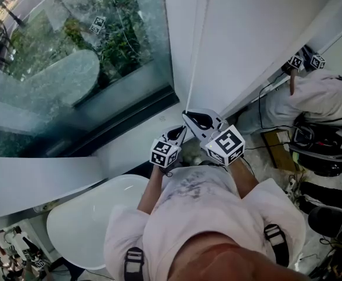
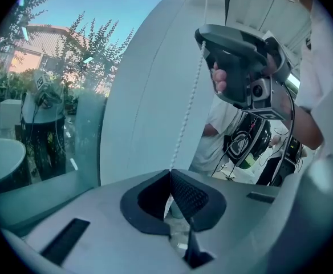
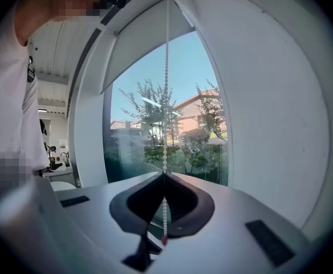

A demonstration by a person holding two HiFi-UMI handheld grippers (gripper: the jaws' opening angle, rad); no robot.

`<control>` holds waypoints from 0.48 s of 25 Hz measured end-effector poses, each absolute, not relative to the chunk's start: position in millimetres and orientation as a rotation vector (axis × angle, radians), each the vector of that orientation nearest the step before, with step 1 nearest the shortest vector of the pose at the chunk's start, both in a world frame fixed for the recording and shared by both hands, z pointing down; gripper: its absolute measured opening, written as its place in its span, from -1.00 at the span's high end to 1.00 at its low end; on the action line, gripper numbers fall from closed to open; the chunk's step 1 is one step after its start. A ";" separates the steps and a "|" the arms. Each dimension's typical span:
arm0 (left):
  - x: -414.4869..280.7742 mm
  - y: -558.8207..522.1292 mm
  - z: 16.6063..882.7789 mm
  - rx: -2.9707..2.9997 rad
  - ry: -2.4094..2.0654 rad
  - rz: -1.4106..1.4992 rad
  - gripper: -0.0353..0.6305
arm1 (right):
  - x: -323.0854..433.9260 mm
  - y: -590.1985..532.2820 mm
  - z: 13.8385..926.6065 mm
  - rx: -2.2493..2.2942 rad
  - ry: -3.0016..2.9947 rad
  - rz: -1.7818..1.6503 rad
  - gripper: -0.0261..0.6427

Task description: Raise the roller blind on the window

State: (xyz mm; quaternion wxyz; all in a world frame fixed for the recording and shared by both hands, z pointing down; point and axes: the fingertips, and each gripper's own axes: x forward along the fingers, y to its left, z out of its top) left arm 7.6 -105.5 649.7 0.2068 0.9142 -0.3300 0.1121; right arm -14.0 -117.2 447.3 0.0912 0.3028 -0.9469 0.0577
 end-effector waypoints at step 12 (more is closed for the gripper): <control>-3.6 -93.6 619.9 2.569 -0.956 0.247 0.86 | -13.9 -122.7 445.2 0.885 -2.827 0.156 0.74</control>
